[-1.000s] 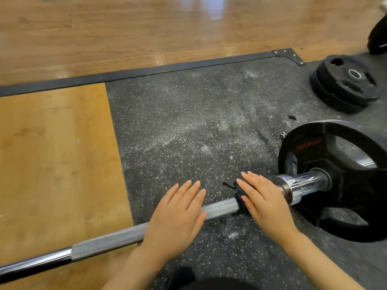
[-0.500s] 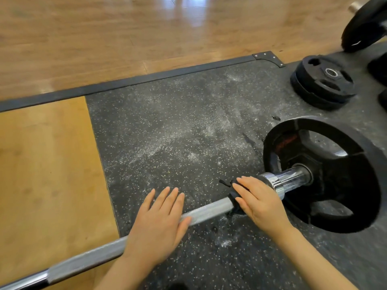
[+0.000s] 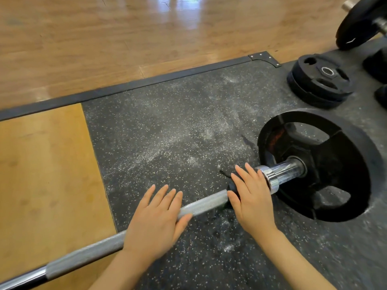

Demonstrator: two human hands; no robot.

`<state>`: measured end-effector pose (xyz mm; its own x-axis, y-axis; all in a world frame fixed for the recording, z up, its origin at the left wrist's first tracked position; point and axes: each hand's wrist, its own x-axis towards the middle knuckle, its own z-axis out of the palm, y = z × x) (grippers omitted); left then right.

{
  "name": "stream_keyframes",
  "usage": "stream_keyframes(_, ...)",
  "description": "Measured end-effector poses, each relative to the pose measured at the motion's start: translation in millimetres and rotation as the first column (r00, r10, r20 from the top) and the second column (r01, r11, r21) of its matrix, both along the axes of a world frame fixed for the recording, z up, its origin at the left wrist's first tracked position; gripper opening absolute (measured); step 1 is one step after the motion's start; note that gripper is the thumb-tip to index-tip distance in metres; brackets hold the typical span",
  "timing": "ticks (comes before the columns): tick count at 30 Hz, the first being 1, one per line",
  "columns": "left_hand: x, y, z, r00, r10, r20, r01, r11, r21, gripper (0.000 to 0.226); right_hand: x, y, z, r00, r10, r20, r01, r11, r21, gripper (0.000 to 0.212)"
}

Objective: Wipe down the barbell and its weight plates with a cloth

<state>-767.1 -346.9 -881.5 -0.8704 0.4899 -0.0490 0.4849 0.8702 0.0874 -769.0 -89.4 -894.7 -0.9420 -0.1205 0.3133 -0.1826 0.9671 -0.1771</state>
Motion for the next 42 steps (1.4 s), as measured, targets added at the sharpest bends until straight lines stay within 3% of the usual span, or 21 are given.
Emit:
stream_keyframes(4,-5,-1,1,1.000,0.014,0.015,-0.014,1.000,0.001,0.064,-34,2,20,0.994,0.021,0.103,-0.037,0.988,0.151,0.066)
stream_keyframes(7,-8,-2,1,1.000,0.004,-0.001,-0.004,1.000,0.004,0.065,-49,2,25,0.971,0.160,0.180,-0.195,0.961,0.197,0.065)
stream_keyframes(10,-9,-4,0,1.000,-0.010,-0.023,0.011,1.000,0.012,0.067,-42,8,22,0.953,0.258,0.158,-0.287,0.937,0.198,0.060)
stream_keyframes(19,-10,-5,-3,1.000,-0.004,-0.020,0.005,0.999,0.038,0.072,-4,18,8,0.990,0.054,0.127,-0.077,0.980,0.182,0.069)
stream_keyframes(28,-8,-3,-3,1.000,-0.002,0.007,0.002,1.000,0.015,0.073,-25,7,18,0.972,0.011,0.234,-0.048,0.987,0.154,0.075)
stream_keyframes(36,-15,-4,5,0.997,0.054,0.049,-0.054,0.999,-0.003,0.074,4,1,-4,0.995,-0.054,0.087,0.054,0.999,-0.005,0.066)
stream_keyframes(42,-17,-2,9,0.997,0.036,0.062,-0.035,0.999,-0.016,0.071,15,6,-16,0.999,-0.023,0.049,0.027,0.996,-0.082,0.061)
